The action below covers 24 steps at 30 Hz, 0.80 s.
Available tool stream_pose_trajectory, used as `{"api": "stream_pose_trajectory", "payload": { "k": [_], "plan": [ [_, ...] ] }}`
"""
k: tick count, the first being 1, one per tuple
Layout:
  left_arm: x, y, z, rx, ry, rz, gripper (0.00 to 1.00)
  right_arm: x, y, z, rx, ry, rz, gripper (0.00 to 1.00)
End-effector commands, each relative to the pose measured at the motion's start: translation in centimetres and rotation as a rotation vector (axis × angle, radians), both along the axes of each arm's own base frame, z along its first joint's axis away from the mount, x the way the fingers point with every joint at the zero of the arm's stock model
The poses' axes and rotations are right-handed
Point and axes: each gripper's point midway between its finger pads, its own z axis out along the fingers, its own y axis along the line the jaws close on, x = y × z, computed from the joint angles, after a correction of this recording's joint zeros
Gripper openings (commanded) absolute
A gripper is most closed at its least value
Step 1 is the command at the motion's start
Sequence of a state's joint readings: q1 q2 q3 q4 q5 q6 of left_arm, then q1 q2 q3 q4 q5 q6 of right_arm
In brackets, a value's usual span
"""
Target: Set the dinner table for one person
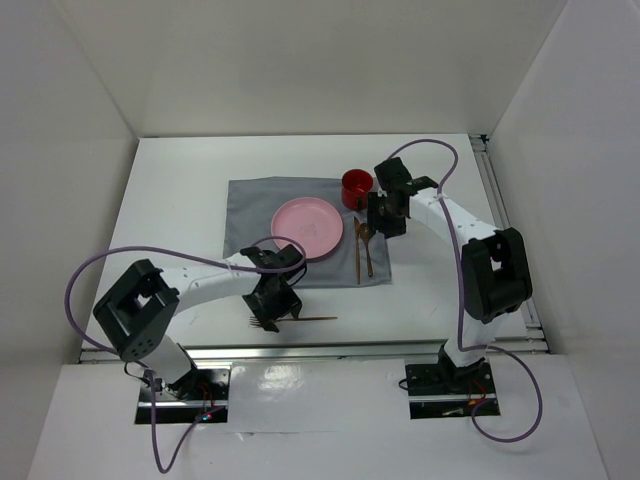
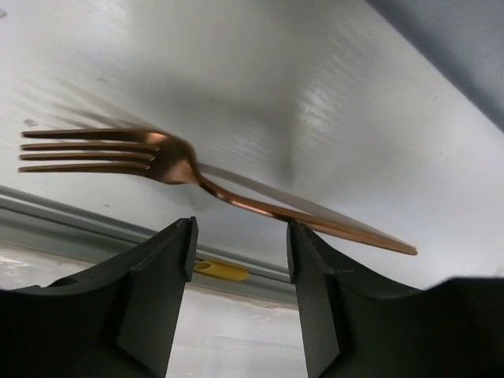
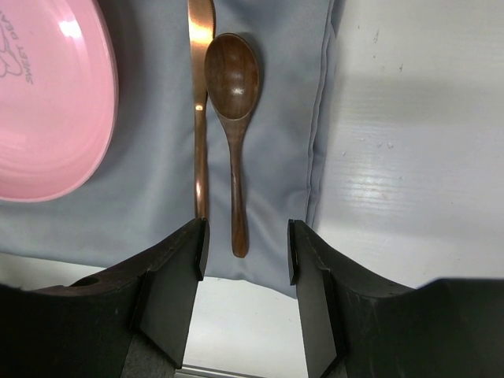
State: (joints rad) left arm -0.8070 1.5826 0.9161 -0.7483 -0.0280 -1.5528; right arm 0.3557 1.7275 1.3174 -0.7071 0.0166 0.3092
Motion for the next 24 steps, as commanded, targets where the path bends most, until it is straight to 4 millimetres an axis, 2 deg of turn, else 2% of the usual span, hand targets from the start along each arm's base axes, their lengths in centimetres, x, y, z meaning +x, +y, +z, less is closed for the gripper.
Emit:
{"api": "stream_pose_trajectory", "payload": {
  "k": [1,4,5,6,11,20,24],
  "plan": [
    [0.0,0.9,1.2,0.033,-0.025,0.037,0.68,0.6,0.2,2.7,0.003,-0.066,0.003,0.56],
    [0.1,0.7,1.0,0.033,-0.025,0.037,0.74,0.6,0.3,2.7,0.011,-0.063,0.008,0.56],
    [0.1,0.7,1.0,0.032,-0.024,0.046,0.83,0.6,0.3,2.7,0.011,-0.063,0.008,0.56],
    [0.1,0.8,0.7,0.041,-0.016,0.046,0.85,0.6,0.3,2.7,0.007,-0.065,0.016,0.56],
    [0.9,-0.3,-0.4,0.027,-0.015,0.058,0.88,0.6,0.2,2.7,0.003,-0.066,0.024,0.56],
    [2.0,-1.1,-1.6,0.025,-0.026,0.12,0.77,0.3,0.1,2.1,-0.009,-0.06,0.04,0.56],
    [1.6,-1.1,-1.8,0.031,-0.02,0.12,0.51,0.1,0.0,1.6,-0.012,-0.051,0.04,0.56]
  ]
}}
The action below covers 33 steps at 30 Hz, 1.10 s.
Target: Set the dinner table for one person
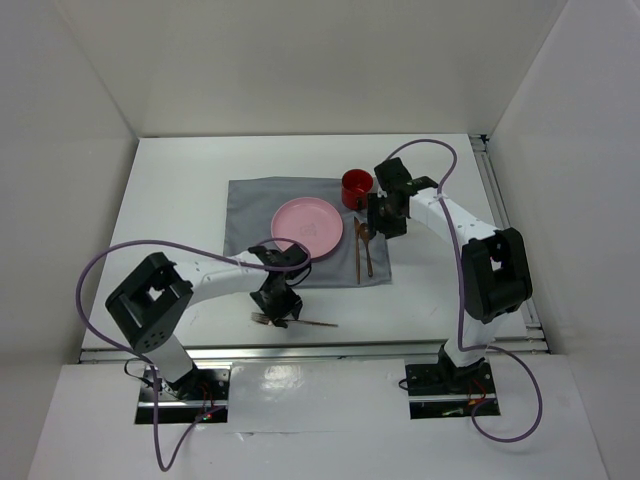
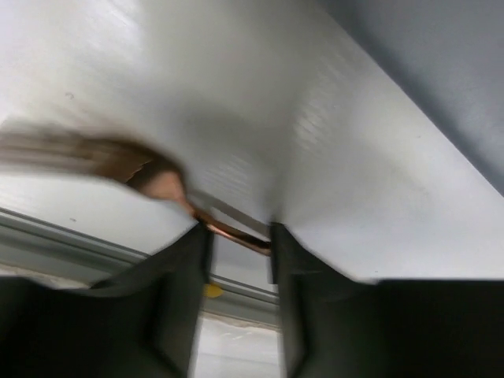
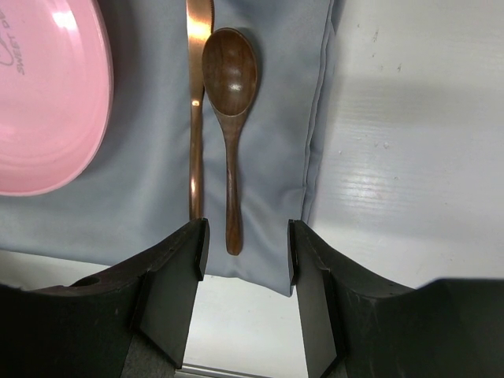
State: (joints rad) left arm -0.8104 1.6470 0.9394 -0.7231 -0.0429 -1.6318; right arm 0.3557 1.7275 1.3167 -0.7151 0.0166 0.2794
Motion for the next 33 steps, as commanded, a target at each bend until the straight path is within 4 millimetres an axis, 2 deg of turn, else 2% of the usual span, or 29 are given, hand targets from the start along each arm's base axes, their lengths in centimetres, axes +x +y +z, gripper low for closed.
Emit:
{"api": "stream_pose_trajectory", "payload": {
  "k": [1,4,5,8,9,13,15,17,20,22,23,24,25,26,27,28,30,31,32,33],
  "plan": [
    [0.6,-0.3,-0.7,0.015,-0.024,0.043,0.44,0.3,0.2,1.7,0.004,-0.055,0.014,0.56],
    [-0.3,-0.2,-0.2,0.018,-0.02,0.041,0.38,0.3,0.2,1.4,0.001,-0.047,0.014,0.56],
    [-1.0,0.0,-0.2,0.027,-0.012,0.028,0.3,0.5,0.3,1.7,0.005,-0.057,0.014,0.56],
    [-1.6,-0.1,0.6,0.024,-0.026,0.011,0.15,0.8,0.4,1.5,0.003,-0.051,0.014,0.56],
    [-1.6,-0.3,0.8,0.031,-0.035,0.0,0.01,0.9,0.4,1.7,0.003,-0.051,0.014,0.56],
    [-1.3,-0.3,3.4,0.035,-0.094,0.009,0.0,1.0,0.1,1.9,-0.014,-0.056,0.005,0.55],
    [-1.5,-0.7,5.6,0.014,-0.137,-0.014,0.0,1.0,-0.1,1.9,-0.022,-0.059,0.001,0.55],
    [-0.7,-0.8,7.5,0.016,-0.207,-0.003,0.0,1.0,-0.1,1.9,-0.022,-0.059,0.001,0.55],
    [-0.3,0.3,9.1,0.053,-0.268,0.003,0.0,1.0,-0.1,1.9,-0.022,-0.059,0.001,0.55],
    [1.0,1.3,10.5,0.101,-0.347,0.016,0.0,1.0,-0.1,1.9,-0.022,-0.059,0.001,0.55],
    [2.4,1.9,11.9,0.145,-0.423,0.007,0.0,1.0,-0.1,1.9,-0.022,-0.059,0.001,0.55],
    [2.3,2.1,12.6,0.15,-0.421,0.005,0.0,1.0,-0.1,1.9,-0.022,-0.059,0.001,0.55],
    [3.2,2.8,13.6,0.179,-0.456,0.002,0.0,0.8,-0.2,1.8,-0.026,-0.049,0.001,0.55],
    [4.5,3.7,14.8,0.235,-0.518,-0.047,0.0,0.9,-0.4,2.1,-0.036,-0.062,-0.006,0.55],
    [4.9,4.7,15.5,0.284,-0.521,-0.064,0.0,1.0,-0.6,2.1,-0.046,-0.066,-0.012,0.55],
    [6.6,5.0,16.9,0.295,-0.554,-0.055,0.0,1.0,-0.6,2.5,-0.043,-0.074,-0.012,0.55],
    [8.4,6.3,17.9,0.377,-0.579,-0.153,0.0,1.1,-0.9,2.9,-0.05,-0.089,-0.019,0.55],
    [10.1,7.1,18.2,0.404,-0.575,-0.165,0.0,1.1,-1.0,3.3,-0.05,-0.1,-0.031,0.55],
    [11.0,7.6,18.2,0.432,-0.562,-0.265,0.0,0.9,-1.1,3.4,-0.049,-0.102,-0.032,0.55],
    [11.6,8.3,18.1,0.452,-0.541,-0.289,0.0,0.9,-1.1,3.4,-0.049,-0.102,-0.032,0.55]
  ]
}}
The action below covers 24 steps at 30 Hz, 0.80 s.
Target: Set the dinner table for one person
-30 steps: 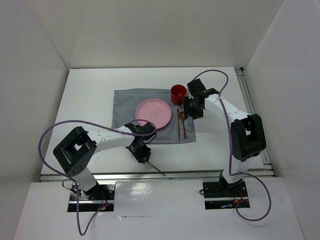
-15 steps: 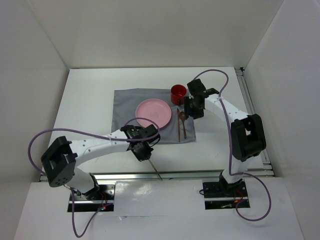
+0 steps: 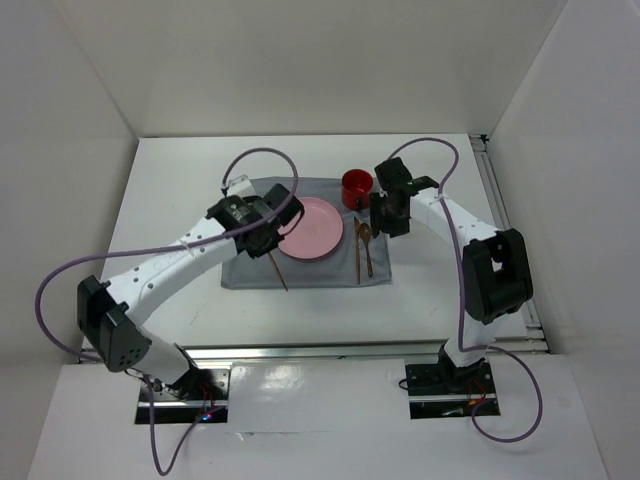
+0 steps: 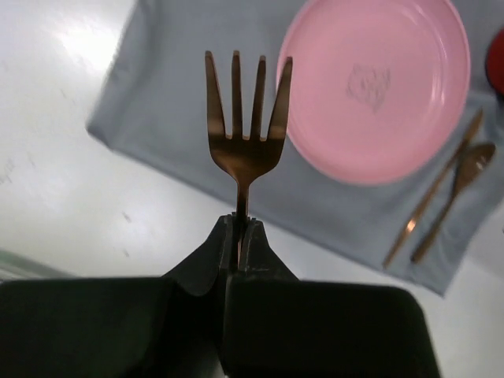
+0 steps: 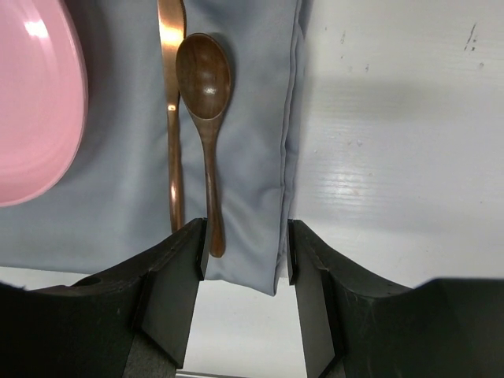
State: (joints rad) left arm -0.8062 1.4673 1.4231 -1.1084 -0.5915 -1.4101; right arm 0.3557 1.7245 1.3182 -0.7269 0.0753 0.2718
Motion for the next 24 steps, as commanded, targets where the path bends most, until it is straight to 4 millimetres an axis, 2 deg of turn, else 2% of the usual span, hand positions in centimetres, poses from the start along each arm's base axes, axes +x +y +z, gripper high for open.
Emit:
{"api": "stream_pose_trajectory", "payload": {
  "k": [1,3,4,7,8,9,10,11,12,13,14,17,18,19,21,22,24],
  "plan": [
    [3.9,3.4,0.4,0.248,0.002,-0.175,0.0,0.8,-0.1,3.7,0.002,-0.102,-0.015,0.55],
    [6.0,4.7,-0.3,0.306,0.06,-0.268,0.0,0.8,-0.3,4.1,0.002,-0.115,-0.028,0.55],
    [8.1,5.3,-0.6,0.315,0.067,-0.276,0.0,0.5,-0.4,4.1,0.002,-0.115,-0.028,0.55],
    [10.0,5.6,-2.3,0.341,0.167,-0.428,0.0,0.6,-0.6,4.9,0.001,-0.137,-0.033,0.55],
    [11.3,5.7,-1.9,0.34,0.162,-0.442,0.0,0.4,-0.8,4.6,-0.01,-0.131,-0.038,0.55],
    [11.9,5.4,-4.0,0.371,0.227,-0.492,0.0,0.2,-0.8,4.9,-0.005,-0.133,-0.046,0.55],
    [12.7,5.6,-4.7,0.382,0.244,-0.497,0.0,0.2,-0.8,4.9,-0.004,-0.133,-0.046,0.55],
    [13.6,5.3,-4.4,0.392,0.242,-0.491,0.0,0.2,-0.8,4.9,-0.004,-0.133,-0.046,0.55],
    [14.2,5.9,-5.1,0.413,0.268,-0.475,0.0,0.0,-0.9,4.8,-0.008,-0.123,-0.045,0.55],
    [14.8,6.2,-7.4,0.425,0.332,-0.494,0.0,-0.1,-0.9,5.2,-0.004,-0.133,-0.046,0.55],
    [15.4,5.9,-7.4,0.425,0.332,-0.494,0.0,0.0,-1.1,5.2,-0.013,-0.137,-0.051,0.55],
    [16.7,6.1,-9.6,0.403,0.367,-0.513,0.0,-0.2,-1.7,5.9,-0.017,-0.151,-0.065,0.55],
    [17.2,6.9,-10.1,0.377,0.371,-0.494,0.0,-0.5,-2.0,5.9,-0.028,-0.149,-0.07,0.55],
    [17.4,6.6,-10.7,0.337,0.376,-0.515,0.0,-0.5,-2.1,5.9,-0.028,-0.149,-0.07,0.55],
    [18.2,7.4,-11.7,0.315,0.383,-0.482,0.0,-0.9,-2.8,6.2,-0.037,-0.153,-0.086,0.55],
    [18.2,6.8,-12.3,0.287,0.388,-0.512,0.0,-1.0,-3.1,5.9,-0.05,-0.147,-0.09,0.55],
    [18.7,7.0,-12.8,0.275,0.393,-0.507,0.0,-0.9,-3.5,5.9,-0.058,-0.149,-0.104,0.56]
  ]
}}
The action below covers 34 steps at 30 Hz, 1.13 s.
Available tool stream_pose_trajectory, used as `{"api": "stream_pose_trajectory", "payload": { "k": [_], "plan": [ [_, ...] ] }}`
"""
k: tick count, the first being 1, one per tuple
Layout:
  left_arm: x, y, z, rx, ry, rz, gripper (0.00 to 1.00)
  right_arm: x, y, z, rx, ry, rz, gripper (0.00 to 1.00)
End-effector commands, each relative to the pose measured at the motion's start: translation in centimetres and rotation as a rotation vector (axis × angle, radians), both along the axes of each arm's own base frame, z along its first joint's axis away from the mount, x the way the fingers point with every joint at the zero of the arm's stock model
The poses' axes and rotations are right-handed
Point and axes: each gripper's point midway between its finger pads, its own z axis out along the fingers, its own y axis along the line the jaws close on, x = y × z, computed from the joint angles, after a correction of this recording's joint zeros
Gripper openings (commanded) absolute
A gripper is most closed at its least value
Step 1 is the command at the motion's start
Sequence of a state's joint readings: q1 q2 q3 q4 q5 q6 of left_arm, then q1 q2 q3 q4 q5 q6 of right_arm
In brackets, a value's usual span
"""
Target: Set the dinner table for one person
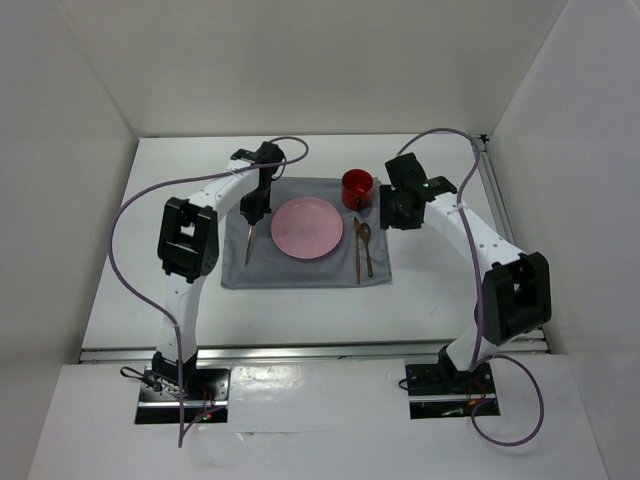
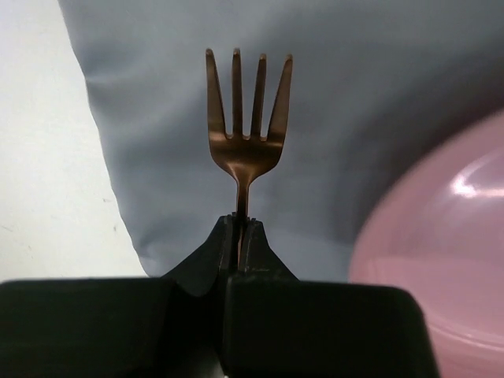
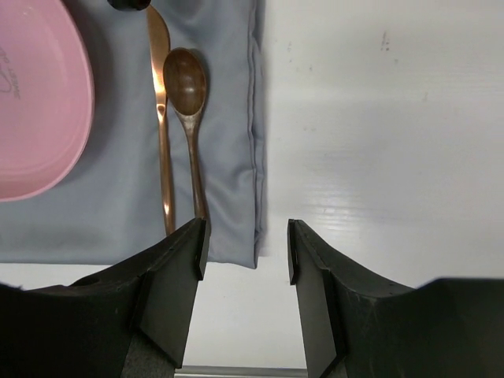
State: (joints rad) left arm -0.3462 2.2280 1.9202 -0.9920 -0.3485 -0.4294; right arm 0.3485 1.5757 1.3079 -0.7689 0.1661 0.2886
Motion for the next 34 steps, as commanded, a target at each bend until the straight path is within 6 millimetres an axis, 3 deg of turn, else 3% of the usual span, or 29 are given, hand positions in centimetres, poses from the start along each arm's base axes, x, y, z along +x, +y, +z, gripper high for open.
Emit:
{"api": "stream_pose_trajectory", "payload": {
  "k": [1,4,6,7,9,10,11,12,13,15,20,21,24,25,29,30,32,33,34],
  "plan": [
    [1.8,-0.3,0.1,-0.041,-0.018,-0.037,0.0,-0.5,-1.7,1.2,-0.031,-0.035,-0.046,0.56],
    [2.1,-0.6,-1.4,-0.042,0.015,-0.052,0.0,-0.5,-1.8,1.3,-0.039,-0.037,-0.051,0.57],
    [2.7,-0.6,-1.6,-0.032,0.011,-0.049,0.03,-0.2,-1.9,1.6,-0.048,-0.039,-0.056,0.71],
    [2.6,-0.4,-1.8,-0.017,0.021,-0.046,0.12,-0.4,-1.9,1.1,-0.051,-0.019,-0.063,0.8],
    [2.6,-0.4,-1.7,-0.014,0.029,-0.046,0.36,-0.3,-2.3,1.5,-0.064,-0.024,-0.082,0.85],
    [2.3,-0.1,-1.7,-0.001,0.041,-0.044,0.57,-0.2,-2.6,1.8,-0.064,-0.024,-0.092,0.88],
    [2.0,-0.2,-1.7,-0.009,0.055,-0.047,0.64,-0.2,-2.6,2.1,-0.052,-0.035,-0.104,0.9],
    [1.8,-0.4,0.3,-0.035,0.019,-0.041,0.84,-0.4,-2.6,3.3,-0.007,-0.063,-0.122,0.96],
    [1.8,-0.4,0.3,-0.035,0.018,-0.041,0.84,-0.4,-2.6,3.3,-0.007,-0.063,-0.122,0.96],
    [1.4,-0.7,2.8,-0.072,-0.019,-0.021,0.94,-0.2,-2.0,5.4,0.072,-0.127,-0.124,1.0],
    [-1.0,-1.6,9.5,-0.108,-0.136,-0.03,0.98,-0.7,-3.4,7.5,0.131,-0.191,-0.237,1.0],
    [-2.1,-1.9,11.7,-0.114,-0.196,-0.048,0.99,-1.0,-3.7,8.0,0.129,-0.208,-0.242,1.0],
    [-3.7,-0.5,13.6,-0.075,-0.254,-0.018,0.99,-1.5,-3.9,8.6,0.139,-0.239,-0.256,1.0],
    [-4.6,0.3,15.1,-0.066,-0.284,-0.001,0.99,-1.8,-4.0,9.5,0.15,-0.264,-0.255,1.0],
    [-7.4,1.6,16.8,-0.063,-0.324,0.036,0.99,-2.8,-4.5,10.4,0.167,-0.324,-0.259,1.0],
    [-8.2,1.9,16.1,-0.059,-0.316,0.036,0.99,-3.1,-4.6,10.2,0.165,-0.321,-0.259,1.0],
    [-9.0,2.0,16.7,-0.094,-0.35,0.058,0.99,-3.6,-4.7,10.6,0.173,-0.338,-0.259,1.0],
    [-9.5,2.2,18.0,-0.117,-0.399,0.06,0.99,-3.6,-4.5,10.6,0.18,-0.335,-0.252,1.0],
    [-10.0,2.5,17.5,-0.131,-0.396,0.075,0.99,-3.9,-4.6,10.4,0.174,-0.334,-0.245,1.0]
  ]
}}
